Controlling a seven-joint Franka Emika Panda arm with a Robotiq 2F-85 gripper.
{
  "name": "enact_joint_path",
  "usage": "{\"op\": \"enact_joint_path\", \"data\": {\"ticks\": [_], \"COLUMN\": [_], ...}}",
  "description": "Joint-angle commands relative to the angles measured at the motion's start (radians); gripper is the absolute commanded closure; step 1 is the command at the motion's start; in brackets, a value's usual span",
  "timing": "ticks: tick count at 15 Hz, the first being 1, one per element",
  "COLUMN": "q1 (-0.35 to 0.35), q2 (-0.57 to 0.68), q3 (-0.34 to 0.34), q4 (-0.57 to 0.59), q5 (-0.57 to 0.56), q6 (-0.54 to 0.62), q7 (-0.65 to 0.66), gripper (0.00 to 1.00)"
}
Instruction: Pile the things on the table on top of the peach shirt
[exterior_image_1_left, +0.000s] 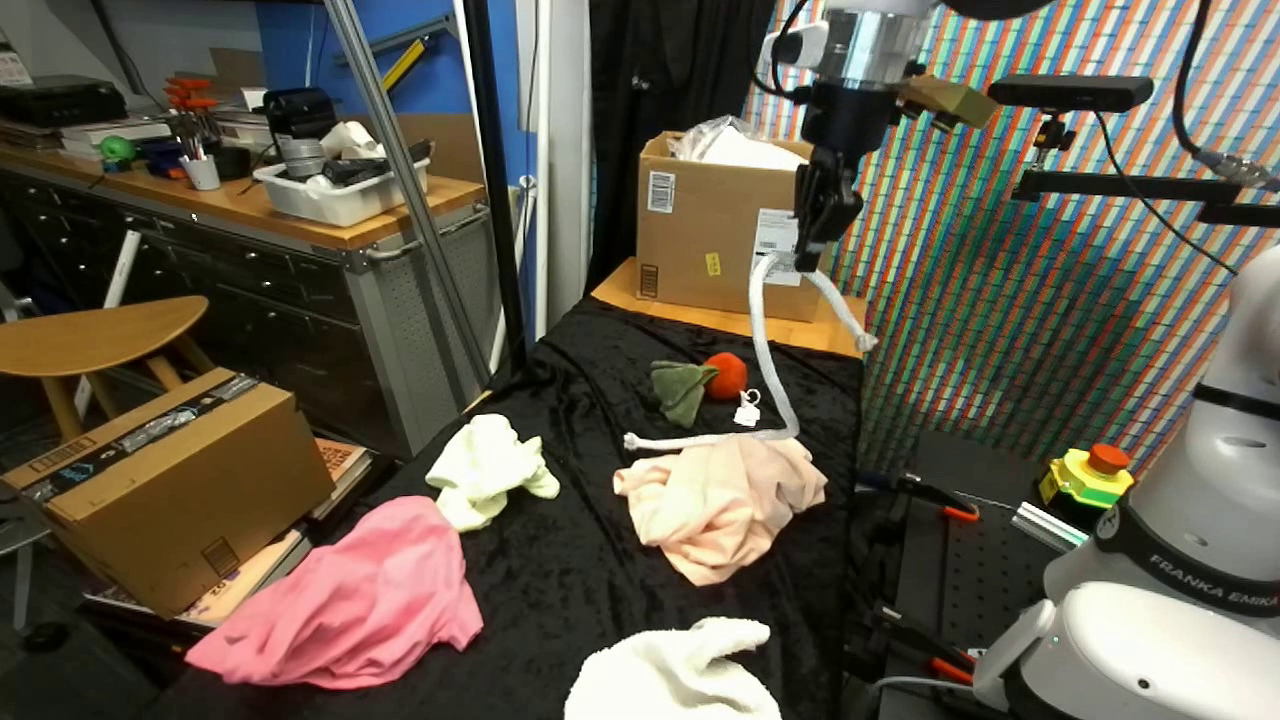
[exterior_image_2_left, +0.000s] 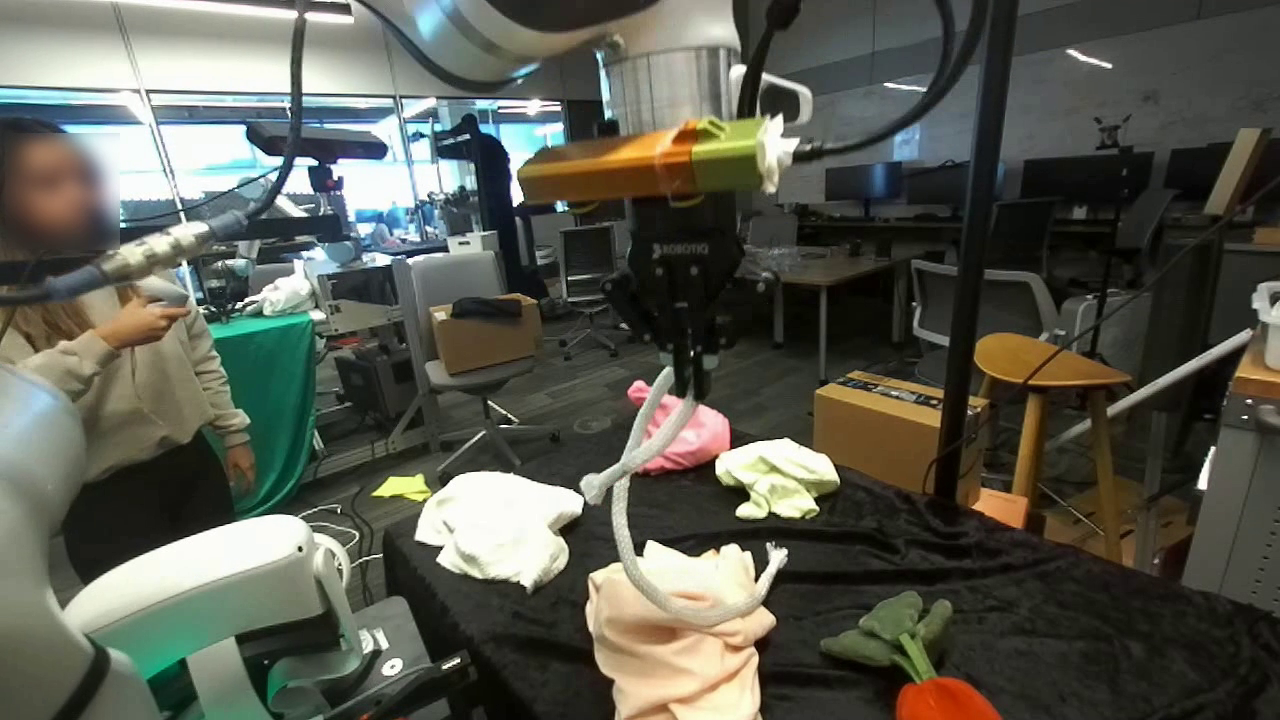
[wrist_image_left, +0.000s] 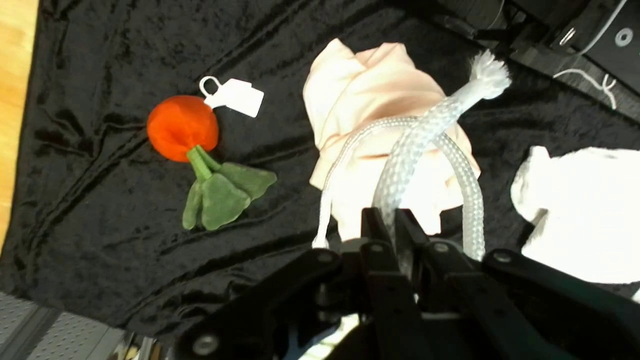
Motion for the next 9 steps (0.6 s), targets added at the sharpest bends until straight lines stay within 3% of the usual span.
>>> {"op": "enact_joint_path", "data": {"ticks": [1, 9], "q1": [0.042, 0.060], "q2": [0.117, 0.414], "q3": [0.022, 0.131], "q4": [-0.003, 0.060], "q5": [-0.014, -0.028], "q6": [0.033, 0.260], "q7": [-0.026, 0.090], "gripper": [0.97, 0.97]}}
